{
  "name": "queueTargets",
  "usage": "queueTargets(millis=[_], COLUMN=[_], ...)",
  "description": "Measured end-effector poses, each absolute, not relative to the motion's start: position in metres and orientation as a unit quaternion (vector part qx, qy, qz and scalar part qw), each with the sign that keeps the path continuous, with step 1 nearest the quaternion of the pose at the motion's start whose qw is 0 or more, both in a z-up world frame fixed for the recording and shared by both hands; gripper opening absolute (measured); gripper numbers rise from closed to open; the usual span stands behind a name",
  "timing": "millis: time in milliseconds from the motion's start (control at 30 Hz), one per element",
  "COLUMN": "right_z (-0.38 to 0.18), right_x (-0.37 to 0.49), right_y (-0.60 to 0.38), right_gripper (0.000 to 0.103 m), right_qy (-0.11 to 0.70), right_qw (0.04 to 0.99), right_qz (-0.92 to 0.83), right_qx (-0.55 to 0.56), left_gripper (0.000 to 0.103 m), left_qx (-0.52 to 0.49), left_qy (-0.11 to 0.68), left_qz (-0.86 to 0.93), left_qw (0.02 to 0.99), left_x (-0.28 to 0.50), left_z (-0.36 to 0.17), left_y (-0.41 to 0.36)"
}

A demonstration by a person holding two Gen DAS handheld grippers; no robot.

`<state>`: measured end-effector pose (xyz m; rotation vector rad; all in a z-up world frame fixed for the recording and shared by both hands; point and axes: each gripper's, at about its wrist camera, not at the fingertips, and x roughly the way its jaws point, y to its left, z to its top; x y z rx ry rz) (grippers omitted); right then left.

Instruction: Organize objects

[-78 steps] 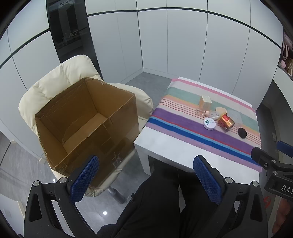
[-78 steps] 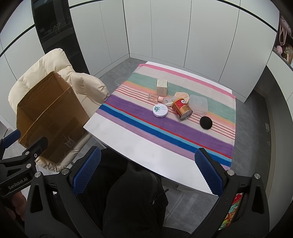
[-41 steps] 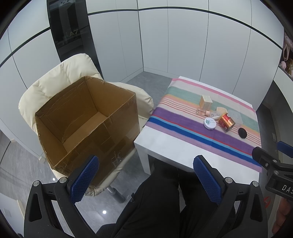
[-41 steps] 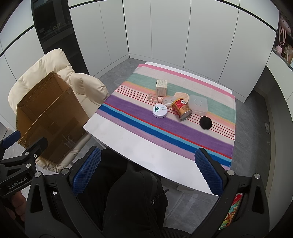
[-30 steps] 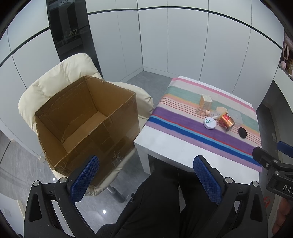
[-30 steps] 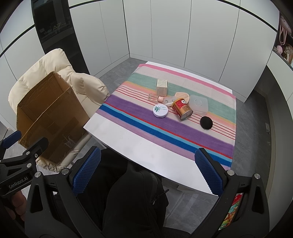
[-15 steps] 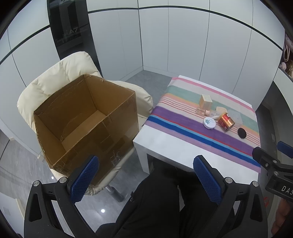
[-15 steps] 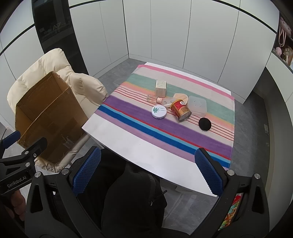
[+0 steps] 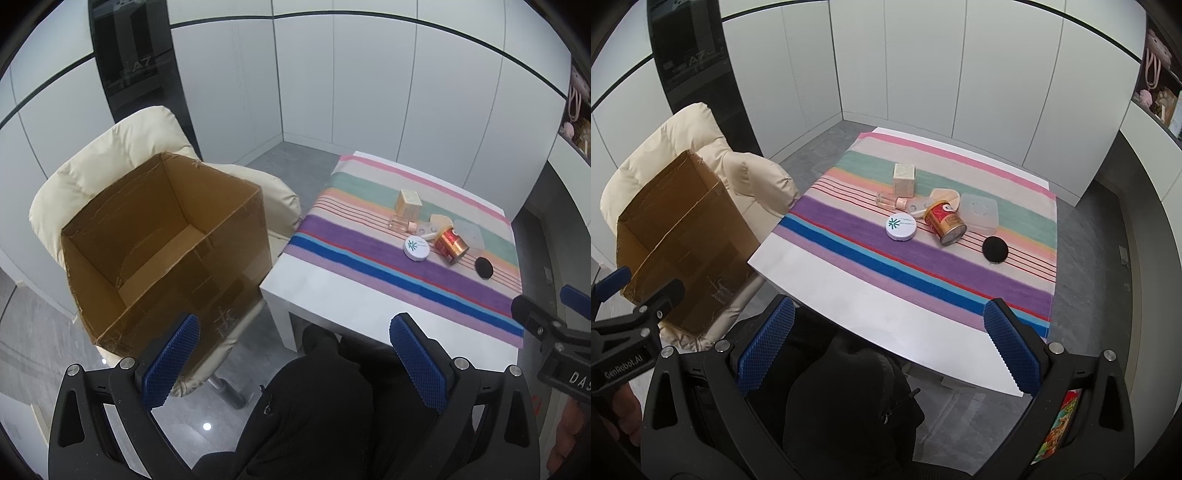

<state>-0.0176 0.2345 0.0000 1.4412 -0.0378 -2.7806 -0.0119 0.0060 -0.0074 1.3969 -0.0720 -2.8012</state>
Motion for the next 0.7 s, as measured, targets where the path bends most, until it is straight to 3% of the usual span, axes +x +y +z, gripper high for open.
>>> queueTargets(millis=[400,700], right_z=[0.0,-0.012], right_x=[-0.011,-0.004], right_y=[0.263,0.292], right_gripper=[0.103,0.103], right_qy=[-0.034,-0.055], right_qw=[-0.029,-0.039], right_qz=[-0.89,-0.883], right_qx=[0.453,0.465], left_gripper=[0.103,0.103], left_qx=[0.453,0.457], left_qy=[-0.031,-0.047], left_qz=[-0.891,-0.883], left_qw=[-0.01,-0.098], left_x=[-0.02,-0.027], left_z=[-0.012,-0.021], left_y=[0.03,0.08])
